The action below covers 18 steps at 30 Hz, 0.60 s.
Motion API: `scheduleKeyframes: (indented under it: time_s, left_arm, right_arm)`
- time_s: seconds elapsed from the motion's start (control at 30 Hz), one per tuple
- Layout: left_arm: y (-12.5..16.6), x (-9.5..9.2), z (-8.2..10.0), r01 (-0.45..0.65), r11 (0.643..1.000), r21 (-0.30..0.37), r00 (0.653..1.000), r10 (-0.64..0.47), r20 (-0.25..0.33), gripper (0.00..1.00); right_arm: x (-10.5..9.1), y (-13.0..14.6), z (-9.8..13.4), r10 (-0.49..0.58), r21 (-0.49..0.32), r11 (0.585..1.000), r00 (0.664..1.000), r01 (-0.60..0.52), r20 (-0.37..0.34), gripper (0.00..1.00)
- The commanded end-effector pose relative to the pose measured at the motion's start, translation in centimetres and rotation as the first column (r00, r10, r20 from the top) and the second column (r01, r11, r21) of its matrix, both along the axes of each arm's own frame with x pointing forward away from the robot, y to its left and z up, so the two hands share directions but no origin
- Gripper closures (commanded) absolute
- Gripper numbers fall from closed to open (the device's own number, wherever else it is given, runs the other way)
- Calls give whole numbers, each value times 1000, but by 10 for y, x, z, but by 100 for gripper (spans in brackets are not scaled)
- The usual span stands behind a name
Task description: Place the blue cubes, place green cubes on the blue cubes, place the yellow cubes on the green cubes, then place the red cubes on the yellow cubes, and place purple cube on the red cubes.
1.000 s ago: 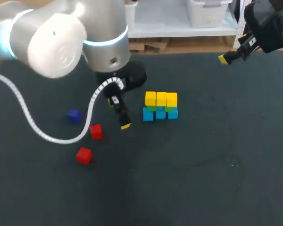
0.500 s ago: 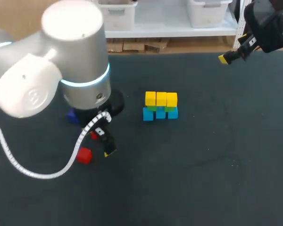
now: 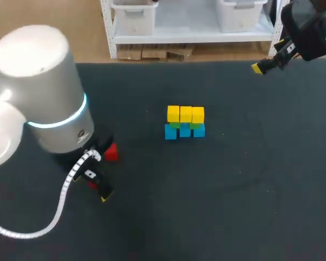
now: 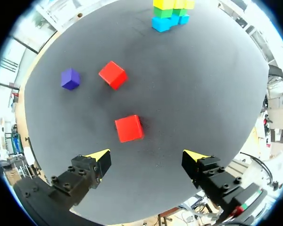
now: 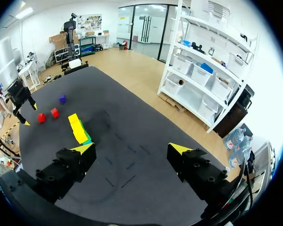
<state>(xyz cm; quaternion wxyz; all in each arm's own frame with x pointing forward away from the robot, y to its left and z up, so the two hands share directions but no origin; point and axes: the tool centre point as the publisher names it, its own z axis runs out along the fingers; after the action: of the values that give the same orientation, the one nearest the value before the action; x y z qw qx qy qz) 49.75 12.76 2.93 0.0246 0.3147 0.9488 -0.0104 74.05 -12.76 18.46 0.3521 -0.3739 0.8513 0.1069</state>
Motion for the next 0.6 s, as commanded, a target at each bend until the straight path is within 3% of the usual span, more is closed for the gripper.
scheduleKeyframes:
  time_s: [0.03, 0.53, 0.57, 0.6]
  left_arm:
    - [4, 0, -10, 5, 995, -96, 995, 5, 102, 0]
    - [-12, 25, -16, 5, 997, -83, 998, 0, 60, 0]
    - [-13, 25, -17, 6, 997, -82, 998, -1, 58, 1]
    - [-14, 26, -17, 8, 997, -81, 999, -3, 53, 11]
  right_arm:
    - [-1, 0, 0, -2, -1, 1000, 1000, 2, 1, 0]
    - [-1, 0, 0, -2, -1, 1000, 1000, 2, 1, 0]
    - [-1, 0, 0, -2, -1, 1000, 1000, 2, 1, 0]
    - [-1, 0, 0, -2, -1, 1000, 1000, 2, 1, 0]
